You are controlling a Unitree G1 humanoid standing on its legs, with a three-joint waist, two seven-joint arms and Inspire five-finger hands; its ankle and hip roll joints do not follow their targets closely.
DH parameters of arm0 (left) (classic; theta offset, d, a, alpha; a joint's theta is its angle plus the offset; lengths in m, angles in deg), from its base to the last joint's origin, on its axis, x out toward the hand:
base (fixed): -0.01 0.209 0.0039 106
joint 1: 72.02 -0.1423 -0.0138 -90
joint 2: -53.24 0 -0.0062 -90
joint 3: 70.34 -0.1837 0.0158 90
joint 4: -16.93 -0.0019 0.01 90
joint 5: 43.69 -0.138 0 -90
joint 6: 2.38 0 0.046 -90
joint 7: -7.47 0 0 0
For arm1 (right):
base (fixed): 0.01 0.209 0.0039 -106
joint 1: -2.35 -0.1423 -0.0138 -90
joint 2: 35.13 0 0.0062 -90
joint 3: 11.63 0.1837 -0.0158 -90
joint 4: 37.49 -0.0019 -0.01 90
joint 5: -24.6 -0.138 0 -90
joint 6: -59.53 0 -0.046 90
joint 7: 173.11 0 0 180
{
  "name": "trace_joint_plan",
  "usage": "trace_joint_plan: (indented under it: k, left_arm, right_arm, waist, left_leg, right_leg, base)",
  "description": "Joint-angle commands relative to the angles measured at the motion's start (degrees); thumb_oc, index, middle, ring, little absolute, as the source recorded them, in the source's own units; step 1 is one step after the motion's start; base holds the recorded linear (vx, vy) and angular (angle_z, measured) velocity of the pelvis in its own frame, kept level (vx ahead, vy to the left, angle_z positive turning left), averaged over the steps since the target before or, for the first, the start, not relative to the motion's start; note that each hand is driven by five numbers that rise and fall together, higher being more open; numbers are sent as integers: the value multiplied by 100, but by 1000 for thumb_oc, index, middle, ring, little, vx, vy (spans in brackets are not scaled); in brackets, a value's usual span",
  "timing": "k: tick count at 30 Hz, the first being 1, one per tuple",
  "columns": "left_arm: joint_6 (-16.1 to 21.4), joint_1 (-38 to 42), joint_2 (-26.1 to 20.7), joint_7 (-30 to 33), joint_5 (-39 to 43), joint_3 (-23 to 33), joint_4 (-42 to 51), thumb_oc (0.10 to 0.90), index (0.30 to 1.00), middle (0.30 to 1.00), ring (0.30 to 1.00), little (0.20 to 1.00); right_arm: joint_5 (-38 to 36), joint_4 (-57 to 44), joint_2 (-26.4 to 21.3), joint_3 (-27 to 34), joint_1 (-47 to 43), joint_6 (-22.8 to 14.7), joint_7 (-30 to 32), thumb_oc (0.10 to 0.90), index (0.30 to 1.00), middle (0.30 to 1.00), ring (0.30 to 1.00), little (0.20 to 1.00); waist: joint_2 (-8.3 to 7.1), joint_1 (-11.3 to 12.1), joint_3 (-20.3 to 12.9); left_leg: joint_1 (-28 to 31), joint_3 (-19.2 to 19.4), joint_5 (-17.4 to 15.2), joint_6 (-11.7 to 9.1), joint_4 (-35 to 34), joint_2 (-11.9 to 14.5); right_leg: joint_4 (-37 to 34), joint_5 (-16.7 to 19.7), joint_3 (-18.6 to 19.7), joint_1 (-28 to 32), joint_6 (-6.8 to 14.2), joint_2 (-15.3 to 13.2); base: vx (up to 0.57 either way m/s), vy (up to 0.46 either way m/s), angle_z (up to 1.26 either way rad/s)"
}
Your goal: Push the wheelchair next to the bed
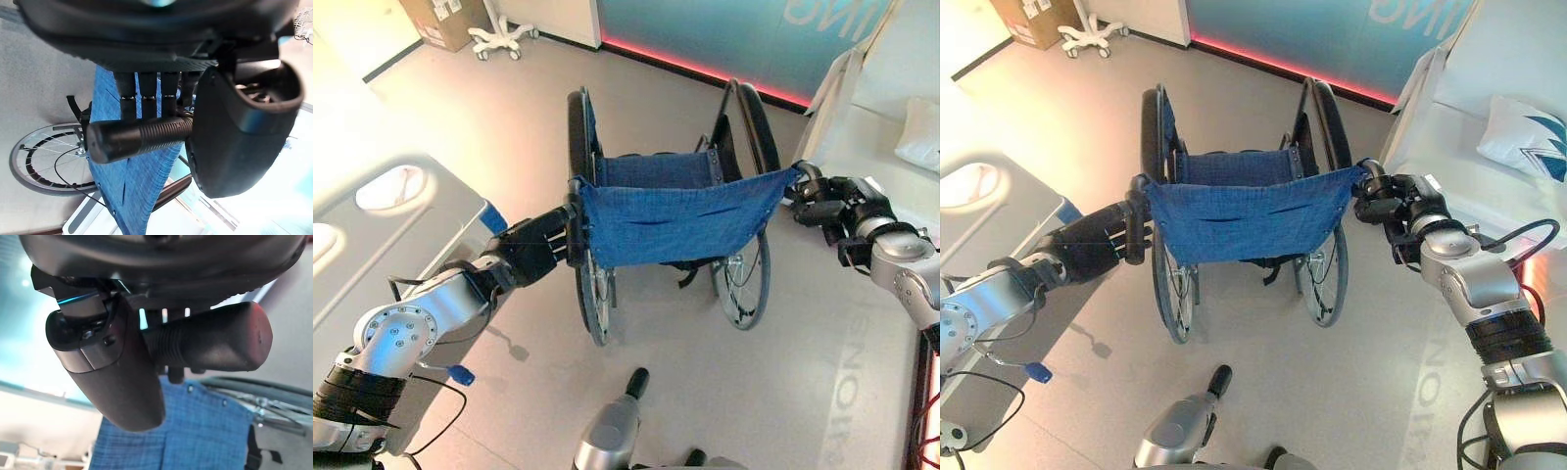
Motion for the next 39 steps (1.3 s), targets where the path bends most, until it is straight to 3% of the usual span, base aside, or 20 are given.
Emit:
trace_joint_plan:
  k: [1, 6, 14, 22, 24, 26, 27, 28, 29, 30, 32, 36, 37, 39]
  left_arm:
    - [607, 861, 751, -1125, 904, -40, 821, 400, 300, 300, 300, 300]
    - [485, 842, 770, -1264, 796, -217, 815, 400, 300, 300, 300, 300]
    - [739, 798, 752, -1272, 700, -442, 1025, 400, 300, 300, 300, 300]
    - [942, 583, 717, -1177, 692, -180, 1164, 400, 300, 300, 300, 300]
    - [976, 565, 663, -1156, 725, -87, 1172, 400, 300, 300, 300, 300]
    - [985, 552, 508, -1231, 821, 81, 1109, 400, 300, 300, 300, 300]
    - [994, 552, 494, -1227, 830, 92, 1103, 400, 300, 300, 300, 300]
    - [978, 541, 414, -1240, 849, 206, 1070, 400, 300, 300, 300, 300]
    - [967, 539, 407, -1244, 853, 219, 1065, 400, 300, 300, 300, 300]
    - [1013, 523, 357, -1245, 820, 354, 1050, 400, 300, 300, 300, 300]
    - [1052, 536, 339, -1205, 857, 454, 1004, 400, 300, 300, 300, 300]
    - [1204, 649, 213, -1174, 962, 554, 827, 400, 300, 300, 300, 300]
    - [1302, 729, 206, -1101, 981, 494, 840, 400, 300, 300, 300, 300]
    - [1408, 796, 277, -1079, 918, 380, 831, 400, 300, 300, 300, 300]
  right_arm:
    - [-352, -1380, 296, -326, -382, -963, -350, 400, 300, 300, 300, 300]
    - [-360, -1452, 330, -364, -321, -975, -282, 400, 300, 300, 300, 300]
    - [-447, -1549, 351, -508, -268, -1014, -280, 400, 300, 300, 300, 300]
    - [-479, -1676, 350, -573, -224, -1054, -416, 400, 300, 300, 300, 300]
    - [-494, -1660, 325, -584, -257, -1091, -446, 400, 300, 300, 300, 300]
    - [-507, -1623, 258, -551, -264, -1224, -496, 400, 300, 300, 300, 300]
    - [-503, -1618, 256, -549, -266, -1239, -502, 400, 300, 300, 300, 300]
    - [-464, -1597, 223, -534, -233, -1365, -522, 400, 300, 300, 300, 300]
    - [-459, -1594, 219, -534, -233, -1378, -525, 400, 300, 300, 300, 300]
    - [-450, -1561, 166, -519, -234, -1507, -556, 400, 300, 300, 300, 300]
    - [-432, -1492, 202, -523, -276, -1546, -588, 400, 300, 300, 300, 300]
    - [-319, -1345, 212, -583, -513, -1516, -746, 400, 300, 300, 300, 300]
    - [-393, -1351, 77, -570, -530, -1544, -777, 400, 300, 300, 300, 300]
    - [-442, -1300, 9, -522, -598, -1510, -855, 400, 300, 300, 300, 300]
  waist:
    - [10, -384, -1396]
    - [18, -421, -1381]
    - [28, -438, -1392]
    - [27, -383, -1335]
    - [25, -363, -1303]
    - [19, -349, -1204]
    - [7, -347, -1197]
    - [17, -366, -1136]
    - [9, -364, -1135]
    - [45, -373, -1074]
    - [24, -352, -1061]
    - [-75, -361, -1033]
    - [-110, -484, -959]
    - [-161, -647, -841]
  left_leg:
    - [676, 388, -560, -39, -128, 86]
    - [747, 405, -573, -12, -165, 87]
    - [856, 390, -608, 27, -197, 63]
    - [877, 324, -794, 148, 48, -44]
    - [849, 304, -879, 211, 174, -89]
    - [772, 250, -980, 362, 347, -190]
    - [753, 251, -988, 379, 366, -212]
    - [731, 233, -976, 485, 375, -253]
    - [720, 238, -973, 497, 378, -267]
    - [702, 200, -932, 551, 390, -276]
    - [668, 194, -937, 570, 452, -325]
    - [577, 152, -1158, 502, 844, -523]
    - [631, 154, -1402, 479, 1057, -622]
    - [748, 164, -1749, 493, 1321, -714]
  right_leg:
    - [340, 665, 160, -834, -500, 358]
    - [352, 673, 171, -829, -484, 360]
    - [383, 687, 185, -822, -441, 341]
    - [700, 580, 243, -899, -406, 258]
    - [981, 454, 268, -979, -411, 252]
    - [1864, 390, 312, -1299, -337, 265]
    - [1974, 377, 325, -1359, -321, 251]
    - [2804, 554, 392, -1675, -199, 262]
    - [2909, 557, 408, -1729, -185, 249]
    - [3800, 737, 454, -2042, -94, 280]
    - [4002, 909, 514, -2161, -38, 265]
    - [2741, 1015, 658, -2166, -122, 294]
    - [1905, 1251, 758, -2375, -98, 179]
    - [1168, 1750, 1013, -2735, 64, 44]
  base:
    - [0, 0, 0]
    - [28, -4, -1]
    - [48, 2, 0]
    - [106, 53, -8]
    - [120, 99, -6]
    - [98, 117, -5]
    - [83, 138, -4]
    - [37, 82, 1]
    - [84, 147, 12]
    - [79, 98, 12]
    - [134, 62, -1]
    - [235, -44, -19]
    - [390, -115, -11]
    - [398, -137, 16]
